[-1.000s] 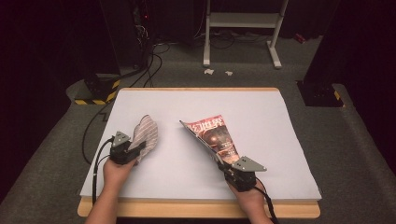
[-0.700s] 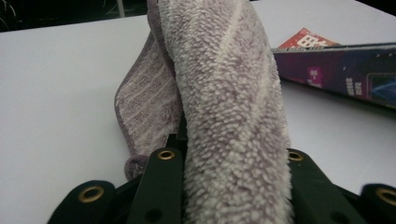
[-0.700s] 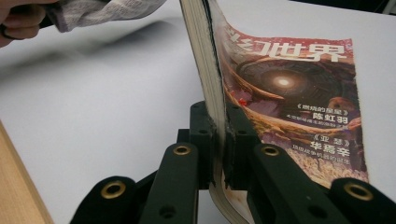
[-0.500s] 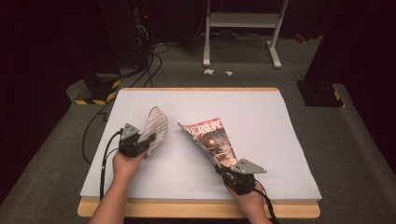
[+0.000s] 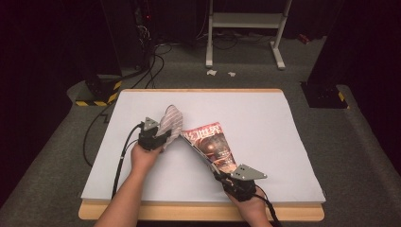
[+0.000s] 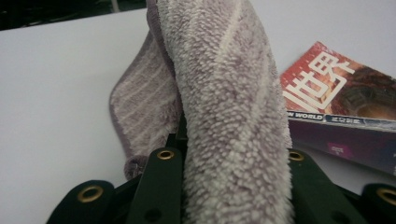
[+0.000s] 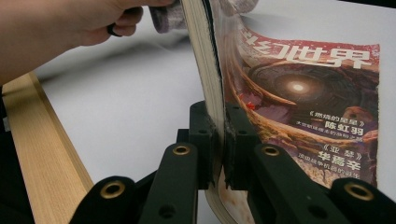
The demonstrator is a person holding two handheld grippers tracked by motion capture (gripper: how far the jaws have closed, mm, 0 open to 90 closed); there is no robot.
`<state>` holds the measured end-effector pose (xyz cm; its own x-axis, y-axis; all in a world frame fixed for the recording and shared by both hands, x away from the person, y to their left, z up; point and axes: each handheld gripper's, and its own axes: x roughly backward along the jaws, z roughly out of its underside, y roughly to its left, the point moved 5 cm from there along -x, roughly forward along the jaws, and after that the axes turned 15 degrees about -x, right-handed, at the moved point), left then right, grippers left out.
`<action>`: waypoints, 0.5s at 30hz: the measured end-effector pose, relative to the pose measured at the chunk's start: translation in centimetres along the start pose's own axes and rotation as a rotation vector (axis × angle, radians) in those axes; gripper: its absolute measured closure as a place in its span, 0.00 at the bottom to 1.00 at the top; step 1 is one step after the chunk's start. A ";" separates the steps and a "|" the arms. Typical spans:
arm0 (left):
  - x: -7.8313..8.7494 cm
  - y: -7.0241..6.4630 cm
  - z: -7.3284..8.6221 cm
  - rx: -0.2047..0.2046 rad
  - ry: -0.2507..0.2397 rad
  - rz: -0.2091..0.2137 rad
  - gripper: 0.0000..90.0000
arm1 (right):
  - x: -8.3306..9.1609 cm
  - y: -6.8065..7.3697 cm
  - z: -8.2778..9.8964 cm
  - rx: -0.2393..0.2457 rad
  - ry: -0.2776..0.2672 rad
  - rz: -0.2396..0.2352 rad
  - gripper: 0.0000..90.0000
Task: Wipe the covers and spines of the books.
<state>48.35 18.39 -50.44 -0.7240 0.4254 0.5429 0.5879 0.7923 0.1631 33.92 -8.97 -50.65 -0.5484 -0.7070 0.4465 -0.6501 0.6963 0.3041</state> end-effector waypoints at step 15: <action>3.1 -6.4 -2.3 -0.100 -0.119 0.153 0.81 | -0.1 0.1 0.1 0.008 0.003 0.005 0.93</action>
<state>43.19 13.66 -47.87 -0.6577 0.5905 0.4677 0.7227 0.6696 0.1710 33.88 -8.89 -50.76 -0.5497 -0.7032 0.4509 -0.6517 0.6987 0.2952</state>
